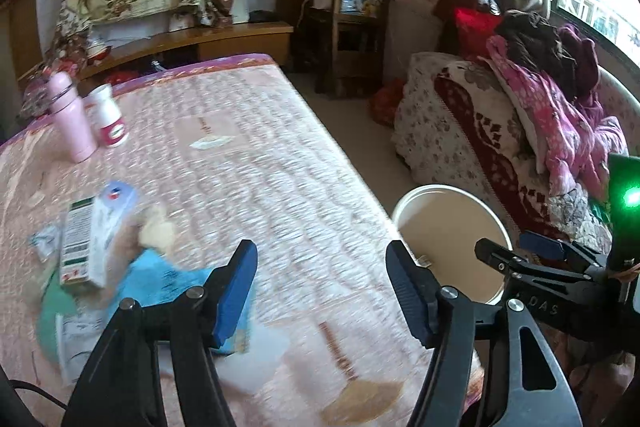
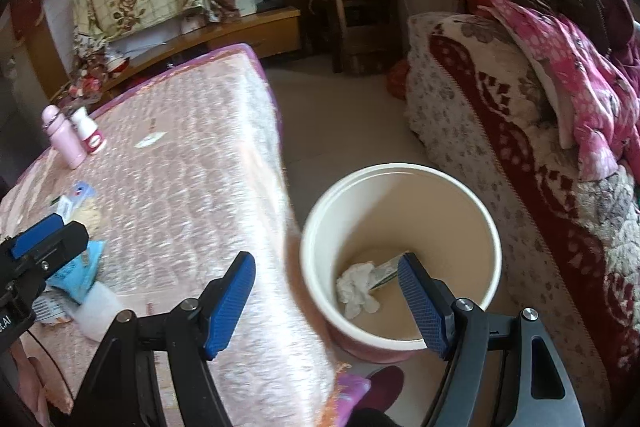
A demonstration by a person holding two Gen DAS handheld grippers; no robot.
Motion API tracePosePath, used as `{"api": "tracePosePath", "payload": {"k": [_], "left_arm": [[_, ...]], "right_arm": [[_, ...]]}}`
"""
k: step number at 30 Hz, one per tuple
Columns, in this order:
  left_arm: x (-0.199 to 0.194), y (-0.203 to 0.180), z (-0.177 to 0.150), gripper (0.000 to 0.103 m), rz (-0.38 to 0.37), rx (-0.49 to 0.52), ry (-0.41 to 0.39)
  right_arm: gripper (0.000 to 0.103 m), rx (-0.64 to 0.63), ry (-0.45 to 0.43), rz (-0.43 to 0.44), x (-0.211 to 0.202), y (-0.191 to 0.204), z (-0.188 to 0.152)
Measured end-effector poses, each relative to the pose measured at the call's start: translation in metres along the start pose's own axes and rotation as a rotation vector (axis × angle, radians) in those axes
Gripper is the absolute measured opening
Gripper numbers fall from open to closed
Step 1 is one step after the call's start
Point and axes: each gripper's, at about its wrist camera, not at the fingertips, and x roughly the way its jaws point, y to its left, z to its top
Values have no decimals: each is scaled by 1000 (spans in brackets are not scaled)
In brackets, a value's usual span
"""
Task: Collect trash
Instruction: 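Move both open tools back to the trash pile on the bed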
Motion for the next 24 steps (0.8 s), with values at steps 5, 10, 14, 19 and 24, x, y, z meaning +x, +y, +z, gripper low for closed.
{"api": "tracePosePath", "payload": {"k": [5, 10, 14, 19, 24], "left_arm": [[-15, 39, -10, 68, 51, -39, 13], [-29, 89, -16, 68, 115, -87, 18], [-33, 136, -16, 68, 180, -127, 29], [-25, 190, -14, 69, 234, -193, 70], [-7, 226, -13, 73, 203, -272, 108]], "right_arm": [[78, -46, 11, 74, -4, 37, -4], [78, -101, 35, 139, 0, 79, -6], [78, -135, 47, 193, 3, 114, -8], [78, -181, 68, 257, 8, 152, -11], [79, -282, 109, 344, 19, 194, -13]]}}
